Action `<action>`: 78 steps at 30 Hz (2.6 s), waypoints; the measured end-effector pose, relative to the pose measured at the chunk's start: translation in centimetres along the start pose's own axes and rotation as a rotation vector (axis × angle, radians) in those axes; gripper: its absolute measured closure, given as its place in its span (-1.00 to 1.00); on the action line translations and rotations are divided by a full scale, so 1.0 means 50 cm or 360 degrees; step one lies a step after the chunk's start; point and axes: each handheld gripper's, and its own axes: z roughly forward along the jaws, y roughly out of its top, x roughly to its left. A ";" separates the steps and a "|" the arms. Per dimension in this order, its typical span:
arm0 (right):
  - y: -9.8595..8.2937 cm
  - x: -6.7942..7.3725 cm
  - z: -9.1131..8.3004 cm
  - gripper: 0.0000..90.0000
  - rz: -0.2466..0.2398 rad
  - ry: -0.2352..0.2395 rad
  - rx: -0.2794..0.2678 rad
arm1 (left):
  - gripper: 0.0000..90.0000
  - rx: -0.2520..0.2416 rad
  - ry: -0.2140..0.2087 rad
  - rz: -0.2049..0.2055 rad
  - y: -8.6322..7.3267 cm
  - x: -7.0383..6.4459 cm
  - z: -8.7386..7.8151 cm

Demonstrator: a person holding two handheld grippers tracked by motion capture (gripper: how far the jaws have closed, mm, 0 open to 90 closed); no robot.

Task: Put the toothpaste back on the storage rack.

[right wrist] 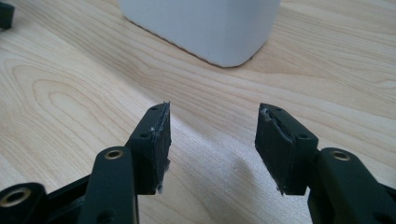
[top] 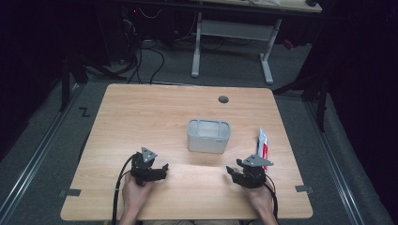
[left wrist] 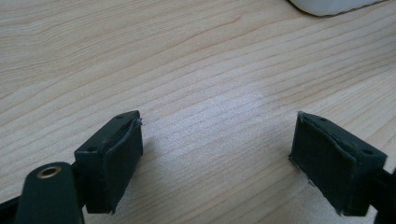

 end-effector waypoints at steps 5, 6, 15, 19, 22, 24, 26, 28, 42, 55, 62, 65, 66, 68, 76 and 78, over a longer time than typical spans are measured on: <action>-0.002 -0.003 -0.003 0.00 0.0006 -0.0001 -0.0015 | -0.62 0.0002 0.0000 0.0000 0.000 0.000 0.000; -0.002 -0.004 -0.005 0.00 0.0010 -0.0002 -0.0021 | -0.62 0.0002 0.0000 0.0000 0.000 0.000 0.000; 0.000 -0.016 -0.029 0.00 0.0070 -0.0003 -0.0089 | -0.62 0.0001 0.0000 0.0005 0.000 -0.001 0.000; 0.000 -0.020 -0.041 0.07 0.0112 -0.0030 -0.0115 | -0.62 0.0000 -0.0004 0.0009 0.000 -0.002 0.000; -0.002 -0.022 -0.044 0.10 0.0107 -0.0053 -0.0119 | -0.62 0.0001 -0.0005 0.0010 0.000 -0.002 -0.001; -0.002 -0.023 -0.046 0.10 0.0112 -0.0056 -0.0115 | -0.62 0.0001 -0.0005 0.0011 0.000 -0.002 -0.001; -0.003 -0.025 -0.051 0.07 0.0114 -0.0073 -0.0128 | -0.62 0.0001 -0.0005 0.0010 0.000 -0.002 -0.001; -0.004 -0.027 -0.056 0.07 0.0123 -0.0091 -0.0152 | -0.62 0.0001 -0.0005 0.0011 0.000 -0.002 -0.001; -0.007 -0.040 -0.072 0.05 0.0143 -0.0130 -0.0166 | -0.62 0.0001 -0.0005 0.0011 0.000 -0.002 -0.001; 0.003 -0.050 -0.087 0.19 0.0175 -0.0197 -0.0171 | -0.62 0.0003 -0.0006 0.0011 0.000 -0.002 -0.001; 0.000 -0.064 -0.103 0.20 0.0190 -0.0232 -0.0185 | -0.62 0.0001 -0.0004 0.0010 0.000 -0.002 -0.001; -0.002 -0.075 -0.111 0.20 0.0207 -0.0257 -0.0190 | -0.62 0.0003 -0.0006 0.0010 0.000 -0.002 -0.001; -0.002 -0.078 -0.114 0.20 0.0208 -0.0266 -0.0186 | -0.62 0.0003 -0.0007 0.0010 0.000 -0.002 -0.001; -0.003 -0.085 -0.118 0.20 0.0219 -0.0278 -0.0186 | -0.62 0.0001 -0.0005 0.0009 0.000 -0.002 -0.001; 0.003 -0.116 -0.137 0.26 0.0268 -0.0304 -0.0208 | -0.62 0.0003 -0.0006 0.0009 0.000 -0.002 -0.001; 0.007 -0.121 -0.141 0.27 0.0261 -0.0316 -0.0209 | -0.62 0.0001 -0.0004 0.0009 0.000 -0.002 -0.001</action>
